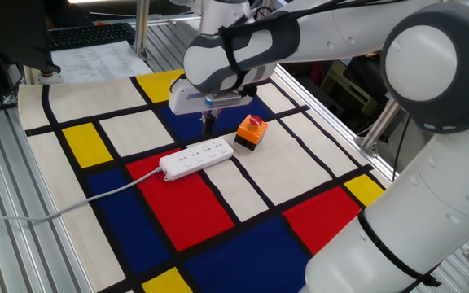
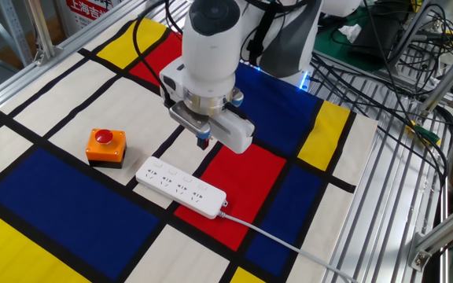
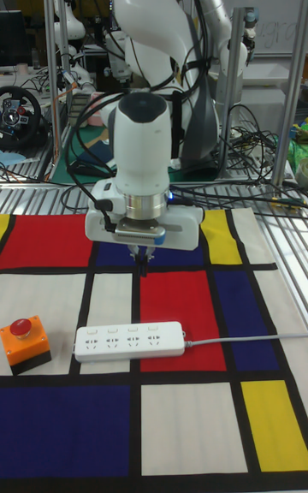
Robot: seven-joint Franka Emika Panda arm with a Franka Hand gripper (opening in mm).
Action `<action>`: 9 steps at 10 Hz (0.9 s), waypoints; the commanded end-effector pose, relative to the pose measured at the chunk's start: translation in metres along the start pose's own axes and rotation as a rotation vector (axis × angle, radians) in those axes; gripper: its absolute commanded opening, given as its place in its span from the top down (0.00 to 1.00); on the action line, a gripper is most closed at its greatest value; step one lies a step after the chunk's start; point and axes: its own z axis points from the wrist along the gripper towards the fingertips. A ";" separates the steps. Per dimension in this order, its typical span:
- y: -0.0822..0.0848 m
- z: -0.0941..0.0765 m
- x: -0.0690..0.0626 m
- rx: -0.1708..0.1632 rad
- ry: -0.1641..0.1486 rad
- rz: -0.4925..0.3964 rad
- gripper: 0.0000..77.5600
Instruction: Turn on the power strip by pressing the button
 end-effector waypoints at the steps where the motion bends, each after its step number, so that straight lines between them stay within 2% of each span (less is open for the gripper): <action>1: 0.003 0.005 0.008 0.010 -0.010 0.019 1.00; 6: 0.003 0.006 0.009 0.041 0.001 0.043 1.00; 8: 0.003 0.006 0.010 0.060 0.026 0.052 1.00; 9: 0.003 0.007 0.010 0.057 0.032 0.056 1.00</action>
